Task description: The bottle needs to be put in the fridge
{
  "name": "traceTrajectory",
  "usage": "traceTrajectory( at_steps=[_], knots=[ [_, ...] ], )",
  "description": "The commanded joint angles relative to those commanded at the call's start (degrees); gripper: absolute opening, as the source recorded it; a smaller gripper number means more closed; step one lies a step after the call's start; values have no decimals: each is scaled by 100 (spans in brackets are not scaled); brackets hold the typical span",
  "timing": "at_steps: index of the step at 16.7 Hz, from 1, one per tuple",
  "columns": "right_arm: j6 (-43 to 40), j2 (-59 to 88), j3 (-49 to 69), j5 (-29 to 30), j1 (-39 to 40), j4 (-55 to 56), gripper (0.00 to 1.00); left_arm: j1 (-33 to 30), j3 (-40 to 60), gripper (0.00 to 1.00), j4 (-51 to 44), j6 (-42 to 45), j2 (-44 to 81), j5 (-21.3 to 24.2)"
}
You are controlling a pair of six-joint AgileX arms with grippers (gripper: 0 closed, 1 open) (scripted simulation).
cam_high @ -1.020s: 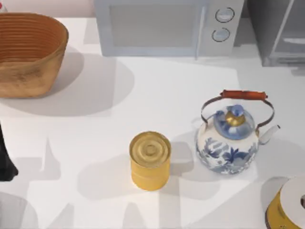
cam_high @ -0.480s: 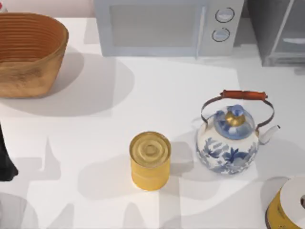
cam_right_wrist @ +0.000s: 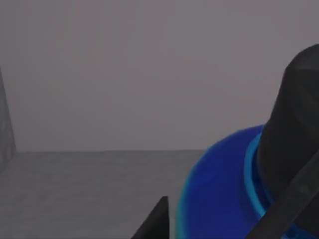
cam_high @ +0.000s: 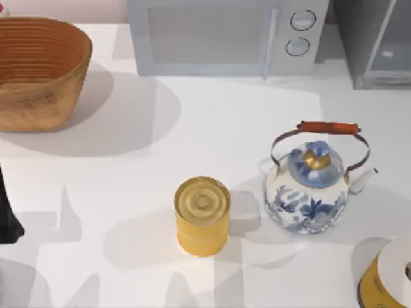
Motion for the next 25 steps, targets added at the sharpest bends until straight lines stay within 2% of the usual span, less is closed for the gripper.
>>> traceTrajectory(
  at_steps=[9,15,25],
  knots=[
    [-25,858,1663,109,240,-837,1,0,0,100,0,0,0,0],
    [-30,916,1814,135,247,-901,1,0,0,100,0,0,0,0],
    [-30,916,1814,135,247,-901,76,0,0,100,0,0,0,0]
  ],
)
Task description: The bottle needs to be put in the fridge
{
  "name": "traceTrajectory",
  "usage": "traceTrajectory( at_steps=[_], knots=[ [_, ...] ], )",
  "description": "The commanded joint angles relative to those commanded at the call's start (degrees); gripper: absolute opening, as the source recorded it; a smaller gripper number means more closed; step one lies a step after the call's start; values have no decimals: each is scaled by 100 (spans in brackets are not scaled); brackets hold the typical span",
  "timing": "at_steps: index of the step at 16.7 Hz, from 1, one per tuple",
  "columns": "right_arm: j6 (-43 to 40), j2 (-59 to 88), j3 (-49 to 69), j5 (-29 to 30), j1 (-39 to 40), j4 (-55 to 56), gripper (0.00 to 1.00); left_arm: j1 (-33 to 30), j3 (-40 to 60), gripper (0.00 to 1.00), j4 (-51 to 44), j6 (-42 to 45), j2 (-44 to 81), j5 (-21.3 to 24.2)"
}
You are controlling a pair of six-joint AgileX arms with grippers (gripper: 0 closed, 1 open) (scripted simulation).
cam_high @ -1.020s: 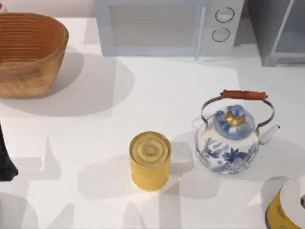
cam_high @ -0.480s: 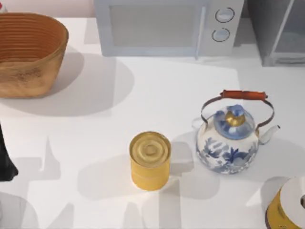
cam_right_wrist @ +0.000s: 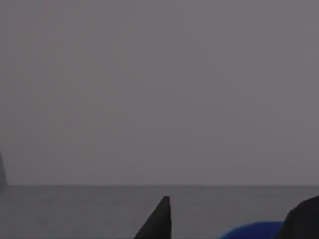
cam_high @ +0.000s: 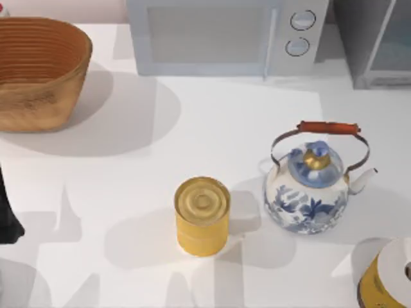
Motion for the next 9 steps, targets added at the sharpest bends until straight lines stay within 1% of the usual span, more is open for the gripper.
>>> traceTrajectory(
  at_steps=[3,4,9],
  knots=[
    [0,0,0,0,0,0,98,0,0,100,0,0,0,0],
    [0,0,0,0,0,0,100,0,0,100,0,0,0,0],
    [0,0,0,0,0,0,100,0,0,100,0,0,0,0]
  ],
)
